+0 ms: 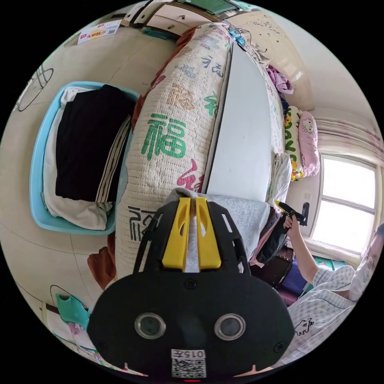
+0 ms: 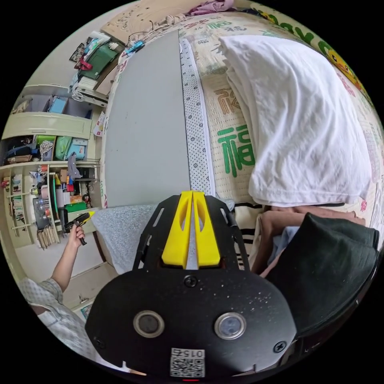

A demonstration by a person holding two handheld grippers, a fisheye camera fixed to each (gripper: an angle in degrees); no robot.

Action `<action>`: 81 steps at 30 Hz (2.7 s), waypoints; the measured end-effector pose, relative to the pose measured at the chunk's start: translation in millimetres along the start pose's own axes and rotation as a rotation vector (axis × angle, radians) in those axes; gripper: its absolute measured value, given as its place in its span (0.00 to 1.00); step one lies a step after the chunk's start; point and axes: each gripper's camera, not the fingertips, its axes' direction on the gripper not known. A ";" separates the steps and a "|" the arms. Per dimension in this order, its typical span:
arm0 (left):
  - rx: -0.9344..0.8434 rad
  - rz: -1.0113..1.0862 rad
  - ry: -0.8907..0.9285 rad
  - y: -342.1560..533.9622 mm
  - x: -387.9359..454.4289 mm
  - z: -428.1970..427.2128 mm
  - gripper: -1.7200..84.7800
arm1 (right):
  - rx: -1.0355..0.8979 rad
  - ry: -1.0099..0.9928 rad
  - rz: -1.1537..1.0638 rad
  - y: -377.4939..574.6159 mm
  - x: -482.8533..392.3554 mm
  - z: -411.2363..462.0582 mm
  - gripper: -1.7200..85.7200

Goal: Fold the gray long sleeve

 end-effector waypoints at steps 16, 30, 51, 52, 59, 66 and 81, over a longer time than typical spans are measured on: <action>-0.045 -0.102 0.118 -19.2 -56.9 39.3 0.13 | -0.072 -0.025 0.168 -3.2 72.0 -1.8 0.12; -0.158 -0.205 0.241 -43.4 -79.1 84.9 0.11 | -0.001 -0.195 0.253 9.6 110.1 50.0 0.13; 0.044 -0.026 0.153 -111.7 -6.3 31.2 0.05 | 0.020 -0.051 0.096 -55.4 97.8 72.0 0.08; 0.049 -0.006 0.158 -107.7 -4.6 29.6 0.05 | 0.025 -0.036 0.079 -49.5 97.9 71.8 0.08; 0.153 0.007 0.142 -0.5 -14.7 1.8 0.07 | 0.044 -0.037 -0.153 93.6 77.0 96.0 0.08; 0.181 -0.159 0.233 60.0 -30.7 32.4 0.11 | -0.126 -0.101 -0.565 207.8 -67.3 240.4 0.10; -0.116 0.400 0.175 154.8 117.6 93.7 0.09 | -0.209 0.195 -0.531 298.4 -23.2 336.5 0.10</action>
